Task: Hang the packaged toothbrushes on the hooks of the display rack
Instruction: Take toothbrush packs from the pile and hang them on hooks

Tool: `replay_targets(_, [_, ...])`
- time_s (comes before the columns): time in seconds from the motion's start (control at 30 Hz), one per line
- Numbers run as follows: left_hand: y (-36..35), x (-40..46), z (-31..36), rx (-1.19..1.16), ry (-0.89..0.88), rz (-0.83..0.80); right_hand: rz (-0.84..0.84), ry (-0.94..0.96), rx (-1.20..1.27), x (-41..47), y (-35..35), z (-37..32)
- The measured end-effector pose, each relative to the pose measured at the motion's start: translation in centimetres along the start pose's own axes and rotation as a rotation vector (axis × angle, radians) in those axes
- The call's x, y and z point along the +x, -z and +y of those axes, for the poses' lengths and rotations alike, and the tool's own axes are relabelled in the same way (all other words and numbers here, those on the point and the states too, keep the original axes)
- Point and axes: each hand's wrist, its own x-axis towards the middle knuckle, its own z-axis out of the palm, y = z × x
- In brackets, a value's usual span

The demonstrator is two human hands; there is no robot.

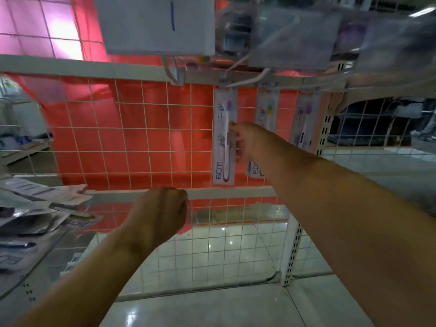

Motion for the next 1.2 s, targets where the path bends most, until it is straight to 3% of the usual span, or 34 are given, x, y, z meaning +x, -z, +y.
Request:
replay_targets(0.17, [2.0,-1.2,0.5,0.119,0.005,-0.116,0.073,0.037,-0.297,-3.7,0.1,2.7])
replay_targets(0.27, [2.2,-2.3,1.2,0.191,0.021,-0.198,-0.014,0.068,-0.457,-5.9,-0.3,5.1])
replay_targets(0.47, [1.1,-3.4,4.7,0.174,0.066,-0.264,-0.126,0.336,-0.813,-10.0,-0.8,8.3])
replay_targets(0.6, [-1.0,-3.0,5.9,0.092,0.133,-0.41,-0.248,0.268,-0.898,-10.1,-0.6,10.4])
replay_targets(0.77, [0.9,-5.0,5.7,0.085,0.19,-0.532,-0.277,0.059,-0.972,-10.4,-1.6,11.5])
replay_targets(0.97, [5.7,-7.8,6.5,0.05,0.292,-0.639,-0.37,0.05,-1.0,-15.2,-3.2,10.5])
replay_targets(1.2, [14.7,-11.4,10.5,0.017,0.258,-0.787,-0.43,0.103,-0.996,-24.4,-0.5,5.1])
